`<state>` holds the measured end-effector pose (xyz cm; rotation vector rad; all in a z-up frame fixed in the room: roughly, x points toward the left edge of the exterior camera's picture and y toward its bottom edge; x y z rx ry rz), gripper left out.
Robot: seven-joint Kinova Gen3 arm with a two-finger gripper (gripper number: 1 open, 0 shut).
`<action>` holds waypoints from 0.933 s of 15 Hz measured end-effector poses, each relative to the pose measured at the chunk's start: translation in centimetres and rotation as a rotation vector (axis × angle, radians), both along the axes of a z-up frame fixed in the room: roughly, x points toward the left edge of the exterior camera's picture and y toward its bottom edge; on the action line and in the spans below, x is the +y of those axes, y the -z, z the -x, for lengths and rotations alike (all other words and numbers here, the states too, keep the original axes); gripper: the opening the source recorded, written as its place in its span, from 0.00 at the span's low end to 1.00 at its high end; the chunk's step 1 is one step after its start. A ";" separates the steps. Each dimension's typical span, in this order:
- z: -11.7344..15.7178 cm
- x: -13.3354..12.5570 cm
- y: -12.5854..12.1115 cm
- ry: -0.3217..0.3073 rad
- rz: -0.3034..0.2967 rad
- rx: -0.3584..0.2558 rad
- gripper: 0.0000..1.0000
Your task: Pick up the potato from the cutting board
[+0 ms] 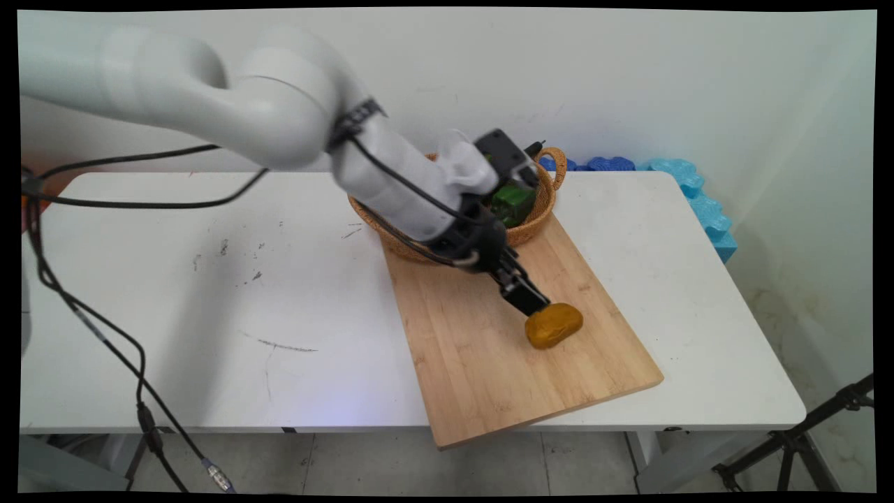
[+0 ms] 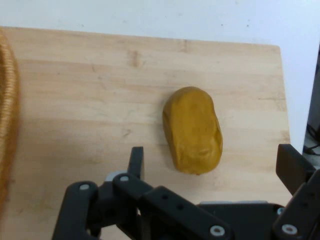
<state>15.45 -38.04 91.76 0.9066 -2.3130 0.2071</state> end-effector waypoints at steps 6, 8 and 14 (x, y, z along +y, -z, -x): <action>4.6 -3.2 3.3 -0.036 -0.060 -0.044 1.00; 5.7 -4.1 4.4 -0.045 -0.081 -0.058 1.00; 8.1 -5.6 6.6 -0.053 -0.118 -0.084 1.00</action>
